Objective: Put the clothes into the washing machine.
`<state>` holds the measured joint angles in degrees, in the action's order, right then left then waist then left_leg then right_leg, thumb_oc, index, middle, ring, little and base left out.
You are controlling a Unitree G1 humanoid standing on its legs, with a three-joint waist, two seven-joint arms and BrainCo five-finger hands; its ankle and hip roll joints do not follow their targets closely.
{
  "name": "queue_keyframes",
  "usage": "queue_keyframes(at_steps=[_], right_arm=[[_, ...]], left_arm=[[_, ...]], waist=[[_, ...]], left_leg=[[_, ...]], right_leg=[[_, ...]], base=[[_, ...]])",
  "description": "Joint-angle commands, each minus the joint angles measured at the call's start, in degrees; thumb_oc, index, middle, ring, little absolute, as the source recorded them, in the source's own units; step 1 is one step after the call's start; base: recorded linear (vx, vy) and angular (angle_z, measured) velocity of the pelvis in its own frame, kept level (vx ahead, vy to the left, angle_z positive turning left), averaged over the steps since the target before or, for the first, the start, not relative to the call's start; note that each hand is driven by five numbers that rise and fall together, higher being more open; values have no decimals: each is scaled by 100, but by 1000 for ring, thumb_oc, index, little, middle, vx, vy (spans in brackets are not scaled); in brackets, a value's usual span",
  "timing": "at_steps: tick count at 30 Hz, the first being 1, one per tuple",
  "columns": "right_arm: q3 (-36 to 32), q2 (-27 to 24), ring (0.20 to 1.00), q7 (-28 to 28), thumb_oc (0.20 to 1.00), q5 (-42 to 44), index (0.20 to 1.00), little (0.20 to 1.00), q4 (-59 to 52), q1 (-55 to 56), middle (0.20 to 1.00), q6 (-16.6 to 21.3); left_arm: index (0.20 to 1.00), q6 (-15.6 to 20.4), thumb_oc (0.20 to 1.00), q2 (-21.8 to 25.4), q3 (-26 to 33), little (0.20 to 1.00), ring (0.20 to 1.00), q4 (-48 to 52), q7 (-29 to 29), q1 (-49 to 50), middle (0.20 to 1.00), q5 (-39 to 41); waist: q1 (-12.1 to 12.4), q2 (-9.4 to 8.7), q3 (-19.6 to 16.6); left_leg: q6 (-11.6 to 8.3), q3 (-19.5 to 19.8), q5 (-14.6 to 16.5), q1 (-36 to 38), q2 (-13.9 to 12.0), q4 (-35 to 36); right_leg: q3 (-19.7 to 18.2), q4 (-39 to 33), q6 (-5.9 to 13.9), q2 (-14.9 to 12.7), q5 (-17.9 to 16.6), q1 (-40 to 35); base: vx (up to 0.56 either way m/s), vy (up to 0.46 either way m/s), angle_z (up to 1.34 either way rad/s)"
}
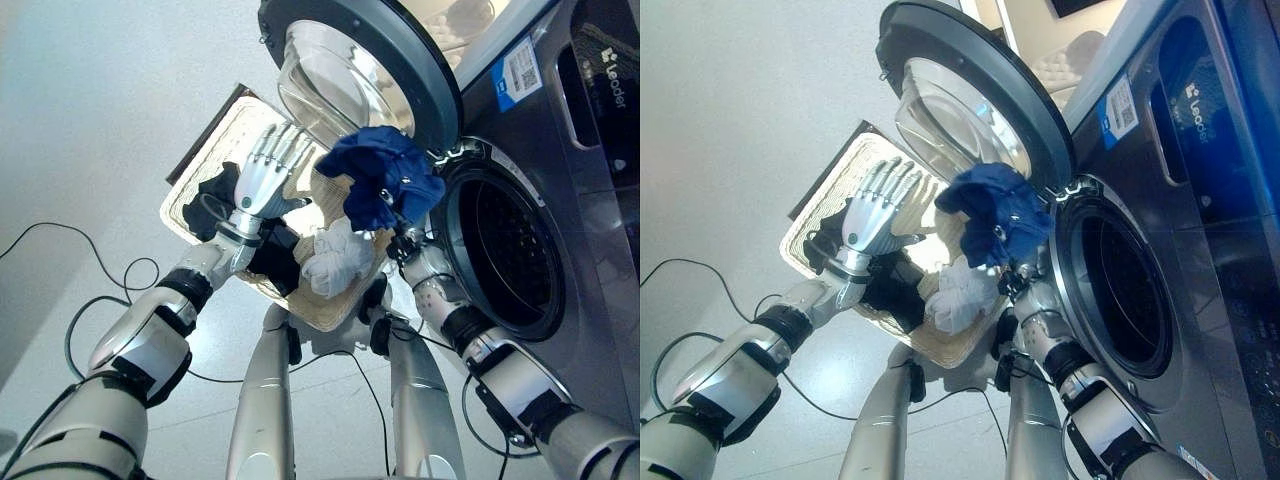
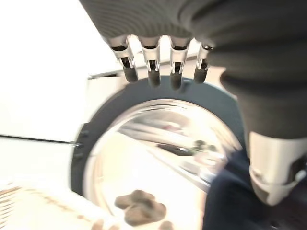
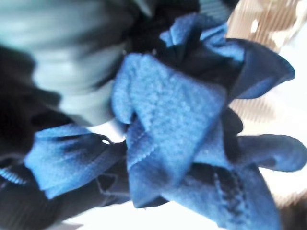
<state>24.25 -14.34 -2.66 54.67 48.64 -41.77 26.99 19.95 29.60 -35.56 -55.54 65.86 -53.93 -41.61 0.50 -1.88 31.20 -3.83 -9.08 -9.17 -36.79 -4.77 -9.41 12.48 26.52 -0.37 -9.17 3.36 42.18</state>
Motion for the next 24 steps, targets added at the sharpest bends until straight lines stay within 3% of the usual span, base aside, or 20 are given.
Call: queue_keyframes(at_steps=[1, 5, 7, 11, 16, 17, 21, 24], right_arm=[[-147, -67, 200, -23, 200, -44, 200, 200, -221, -68, 200, 624], [-238, 5, 200, -59, 200, 129, 200, 200, -145, 169, 200, 772], [-316, 114, 200, -349, 200, 109, 200, 200, -111, 311, 200, 920], [-582, 171, 200, -536, 200, 410, 200, 200, -4, 433, 200, 1074], [-975, 215, 200, -367, 200, 1436, 200, 200, 121, 559, 200, 1110], [-1178, 204, 200, -140, 200, 2019, 200, 200, 293, 540, 200, 1042], [-1509, 199, 200, -8, 200, 2583, 200, 200, 616, 457, 200, 1031], [-1854, 110, 200, -122, 200, 2941, 200, 200, 846, 289, 200, 1268]], left_arm=[[1000, 111, 1000, -362, 737, 1000, 1000, -55, 298, -27, 1000, 1143], [1000, 253, 1000, -464, 1201, 1000, 1000, -94, 308, 189, 1000, 1935], [1000, 448, 1000, -609, 1585, 1000, 1000, -129, 310, 363, 1000, 2735], [1000, 590, 1000, -745, 1961, 1000, 1000, -159, 312, 554, 1000, 3313], [1000, 633, 1000, -789, 2129, 1000, 1000, -207, 307, 737, 1000, 3452], [1000, 719, 1000, -783, 2159, 1000, 1000, -278, 269, 747, 1000, 3459], [1000, 886, 1000, -816, 2195, 1000, 1000, -321, 216, 746, 1000, 3558], [1000, 1115, 1000, -868, 2165, 1000, 1000, -265, 155, 754, 1000, 3572]], waist=[[-184, 353, -141], [-240, 343, -141], [-288, 354, -141], [-330, 376, -141], [-364, 393, -141], [-373, 405, -141], [-374, 439, -141], [-334, 494, -141]], left_leg=[[-237, -179, 608, -56, 340, -278], [-245, -203, 606, -53, 352, -246], [-244, -233, 619, -51, 362, -224], [-244, -256, 625, -83, 363, -251], [-251, -318, 694, -61, 355, -312], [-253, -334, 710, -67, 344, -333], [-252, -359, 736, -77, 330, -372], [-247, -372, 761, -93, 320, -407]], right_leg=[[220, -620, 744, 54, -395, -171], [175, -659, 734, 96, -377, -167], [132, -667, 717, 133, -345, -151], [106, -636, 706, 146, -338, -109], [109, -588, 706, 124, -271, -133], [100, -563, 700, 125, -250, -124], [95, -505, 695, 123, -212, -109], [111, -442, 695, 100, -181, -94]], base=[[0, 36, -10], [0, 43, -11], [8, 46, -17], [19, 37, -9], [31, 36, -3], [26, 43, -1], [31, 38, -5], [30, 13, -8]])
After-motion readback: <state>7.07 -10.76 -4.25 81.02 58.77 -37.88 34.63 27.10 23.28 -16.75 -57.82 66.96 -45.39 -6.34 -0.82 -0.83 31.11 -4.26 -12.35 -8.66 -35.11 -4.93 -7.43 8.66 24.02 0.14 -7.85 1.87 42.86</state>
